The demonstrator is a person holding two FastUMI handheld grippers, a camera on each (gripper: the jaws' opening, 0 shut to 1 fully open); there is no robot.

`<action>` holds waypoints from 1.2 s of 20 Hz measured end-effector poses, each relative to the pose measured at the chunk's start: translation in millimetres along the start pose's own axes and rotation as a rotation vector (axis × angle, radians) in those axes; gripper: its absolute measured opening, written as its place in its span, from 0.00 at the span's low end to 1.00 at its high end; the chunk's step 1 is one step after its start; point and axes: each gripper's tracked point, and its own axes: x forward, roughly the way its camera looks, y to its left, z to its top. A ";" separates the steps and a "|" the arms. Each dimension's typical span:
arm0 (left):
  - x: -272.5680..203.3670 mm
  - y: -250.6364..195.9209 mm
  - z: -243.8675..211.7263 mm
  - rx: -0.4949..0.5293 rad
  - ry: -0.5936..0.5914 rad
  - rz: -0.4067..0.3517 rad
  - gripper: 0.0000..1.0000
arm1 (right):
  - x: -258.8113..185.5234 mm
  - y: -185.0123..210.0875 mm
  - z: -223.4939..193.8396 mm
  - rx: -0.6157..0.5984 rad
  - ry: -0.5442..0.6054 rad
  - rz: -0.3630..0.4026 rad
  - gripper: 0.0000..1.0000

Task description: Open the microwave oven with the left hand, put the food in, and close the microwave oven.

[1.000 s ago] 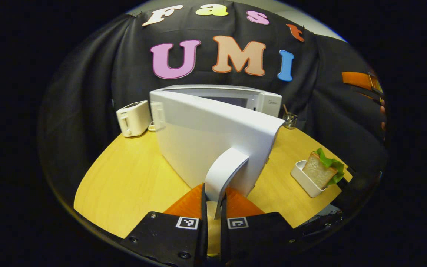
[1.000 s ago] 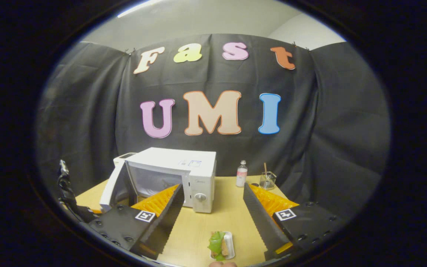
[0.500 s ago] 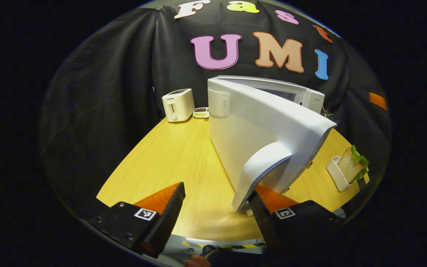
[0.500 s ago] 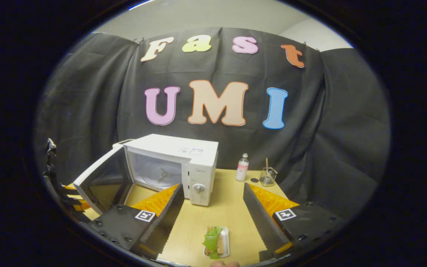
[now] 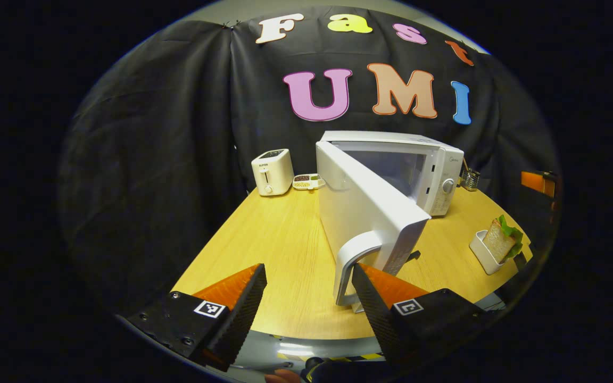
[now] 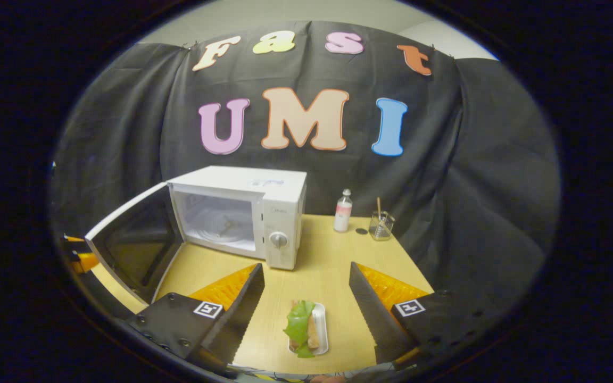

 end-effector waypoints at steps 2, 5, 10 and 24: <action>-2.1 12.5 1.6 0.033 0.001 0.027 0.99 | 5.3 1.8 -26.0 -0.028 0.049 0.006 0.98; -10.5 19.2 17.5 -0.015 -0.043 0.037 0.97 | 9.7 4.6 -72.9 -0.049 0.155 0.031 1.00; -23.3 31.2 47.3 -0.074 -0.115 0.073 0.99 | 14.6 1.9 -116.8 0.002 0.268 0.029 0.99; -34.3 25.9 103.0 0.002 -0.264 0.066 0.98 | 23.0 1.8 -157.7 0.013 0.385 0.026 0.46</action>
